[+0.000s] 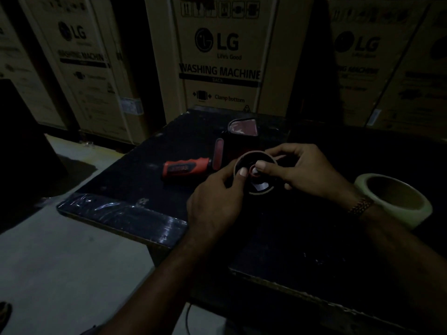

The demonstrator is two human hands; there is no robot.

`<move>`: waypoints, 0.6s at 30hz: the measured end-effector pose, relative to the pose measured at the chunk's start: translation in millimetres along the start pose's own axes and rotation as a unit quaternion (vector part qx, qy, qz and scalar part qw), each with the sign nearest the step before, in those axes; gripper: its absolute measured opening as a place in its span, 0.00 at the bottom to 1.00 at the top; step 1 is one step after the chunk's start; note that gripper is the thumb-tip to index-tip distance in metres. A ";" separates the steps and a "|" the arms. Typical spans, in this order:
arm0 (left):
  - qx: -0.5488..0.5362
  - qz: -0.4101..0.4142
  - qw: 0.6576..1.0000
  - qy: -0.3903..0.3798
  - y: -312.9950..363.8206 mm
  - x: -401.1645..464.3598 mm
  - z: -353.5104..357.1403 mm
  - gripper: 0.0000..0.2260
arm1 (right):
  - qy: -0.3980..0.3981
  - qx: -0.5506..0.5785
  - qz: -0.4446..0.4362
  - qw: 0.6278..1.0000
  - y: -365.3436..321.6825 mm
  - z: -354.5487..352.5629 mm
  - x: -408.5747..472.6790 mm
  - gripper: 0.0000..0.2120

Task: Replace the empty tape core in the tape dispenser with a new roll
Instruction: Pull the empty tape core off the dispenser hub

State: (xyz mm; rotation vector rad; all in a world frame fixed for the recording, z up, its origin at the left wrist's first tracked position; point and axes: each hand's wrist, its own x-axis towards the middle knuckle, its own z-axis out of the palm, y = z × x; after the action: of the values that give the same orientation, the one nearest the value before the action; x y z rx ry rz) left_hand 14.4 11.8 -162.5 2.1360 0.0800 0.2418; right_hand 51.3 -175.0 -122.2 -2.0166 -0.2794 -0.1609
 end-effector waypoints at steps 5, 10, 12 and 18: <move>-0.026 0.001 1.000 0.014 -1.1 -2.3 1.3 0.15 | 0.051 -0.044 -0.009 0.998 4.5 4.7 1.3 0.08; -0.050 -0.002 0.998 0.022 -1.7 -3.4 -0.1 0.13 | 0.080 -0.095 -0.038 0.992 5.4 10.7 -0.5 0.07; -0.061 -0.002 0.998 0.032 -2.5 -3.8 0.5 0.13 | 0.090 -0.099 -0.048 0.990 3.7 13.0 -3.0 0.08; -0.089 -0.012 0.995 0.048 -3.8 -3.8 0.8 0.14 | 0.103 -0.097 -0.067 0.988 -1.1 16.3 -7.2 0.09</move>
State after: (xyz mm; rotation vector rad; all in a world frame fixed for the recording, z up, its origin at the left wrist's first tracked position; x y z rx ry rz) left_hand 11.0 12.7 -166.7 1.9451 0.1358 0.3250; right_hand 44.0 -160.8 -130.2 -2.1533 -0.2769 -0.4949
